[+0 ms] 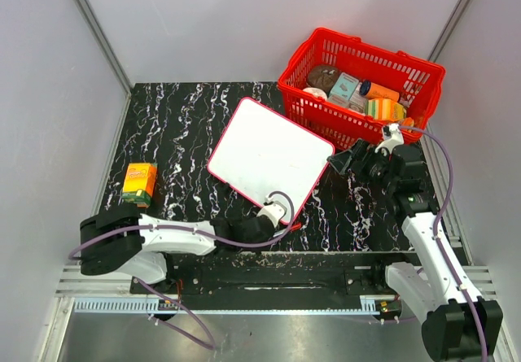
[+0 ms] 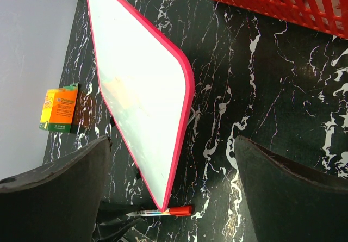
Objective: Write a sentence on the whiteboard
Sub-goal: Pick up the whiteboard marker from the center of the board, then pass from the left arm to the right, then pass from the right arm to the left, then pass from the left arm to the right, then move the whiteboard stand to the center of the board.
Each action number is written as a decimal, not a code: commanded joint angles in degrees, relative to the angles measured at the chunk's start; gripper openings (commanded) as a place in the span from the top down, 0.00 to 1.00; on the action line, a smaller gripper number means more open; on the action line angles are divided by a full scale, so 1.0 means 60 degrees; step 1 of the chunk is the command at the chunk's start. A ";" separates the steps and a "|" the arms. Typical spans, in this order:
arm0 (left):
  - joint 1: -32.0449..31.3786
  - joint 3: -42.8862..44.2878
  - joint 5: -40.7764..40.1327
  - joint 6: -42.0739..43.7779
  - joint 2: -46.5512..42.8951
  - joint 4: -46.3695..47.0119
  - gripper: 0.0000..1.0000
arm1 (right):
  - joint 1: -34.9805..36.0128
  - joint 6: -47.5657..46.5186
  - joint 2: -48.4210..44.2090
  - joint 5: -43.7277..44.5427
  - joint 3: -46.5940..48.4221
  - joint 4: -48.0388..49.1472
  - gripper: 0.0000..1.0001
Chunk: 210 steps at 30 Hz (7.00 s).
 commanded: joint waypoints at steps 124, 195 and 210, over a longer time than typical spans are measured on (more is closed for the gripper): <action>0.3365 0.3111 0.6413 0.1540 -0.3820 0.0501 1.00 | 0.3701 0.3745 0.1022 -0.4465 -0.0200 0.6827 0.67; 0.7232 0.1777 0.2076 0.1466 0.0807 -0.0626 0.52 | 0.3687 0.1430 0.0320 -0.2268 0.0064 0.2931 1.00; 0.7101 0.1749 0.3144 0.1393 0.0883 -0.1315 0.97 | 0.3716 0.1299 0.0305 -0.2238 0.0137 0.2770 1.00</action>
